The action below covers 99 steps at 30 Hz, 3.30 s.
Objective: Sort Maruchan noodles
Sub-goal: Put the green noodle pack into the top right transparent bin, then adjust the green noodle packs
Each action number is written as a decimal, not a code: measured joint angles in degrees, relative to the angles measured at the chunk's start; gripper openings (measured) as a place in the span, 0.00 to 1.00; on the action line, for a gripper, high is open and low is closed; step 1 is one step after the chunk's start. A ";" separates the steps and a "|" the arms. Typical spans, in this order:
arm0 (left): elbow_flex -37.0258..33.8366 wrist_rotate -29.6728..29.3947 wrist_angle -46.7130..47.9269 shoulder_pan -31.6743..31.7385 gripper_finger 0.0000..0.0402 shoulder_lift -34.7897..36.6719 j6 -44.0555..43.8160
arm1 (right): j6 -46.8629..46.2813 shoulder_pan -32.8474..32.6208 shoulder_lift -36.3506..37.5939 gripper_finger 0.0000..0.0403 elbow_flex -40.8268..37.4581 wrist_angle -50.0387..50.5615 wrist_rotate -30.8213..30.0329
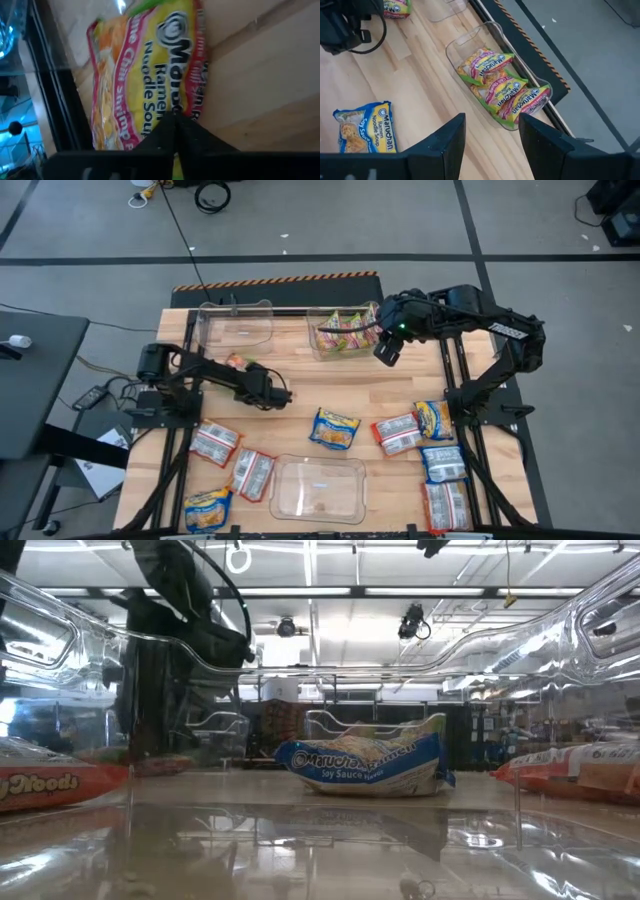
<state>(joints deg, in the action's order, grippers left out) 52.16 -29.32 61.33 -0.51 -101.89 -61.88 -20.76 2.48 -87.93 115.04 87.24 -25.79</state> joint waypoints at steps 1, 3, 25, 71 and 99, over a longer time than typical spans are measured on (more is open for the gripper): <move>0.27 0.91 0.57 0.01 0.02 0.00 0.07 | 0.21 -0.10 0.13 0.47 -0.02 0.06 0.22; 1.48 4.10 2.79 -0.04 0.02 0.08 0.89 | 0.42 -0.34 0.87 0.47 -0.02 0.11 0.28; 30.04 -3.43 -37.52 5.94 0.00 8.60 6.61 | -1.41 -2.86 18.88 0.46 -12.77 1.18 5.80; 30.01 -21.28 -26.68 12.47 0.01 -3.34 0.85 | -12.32 -2.91 29.89 0.46 -38.47 -13.07 13.43; 41.75 0.70 -42.24 16.04 0.37 -7.23 18.73 | -14.62 -0.27 29.00 0.46 -38.49 -13.00 12.12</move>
<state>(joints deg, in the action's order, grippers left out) 93.91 -28.62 19.09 15.52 -109.11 -43.15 -35.39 2.21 -58.93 76.55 74.24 -13.67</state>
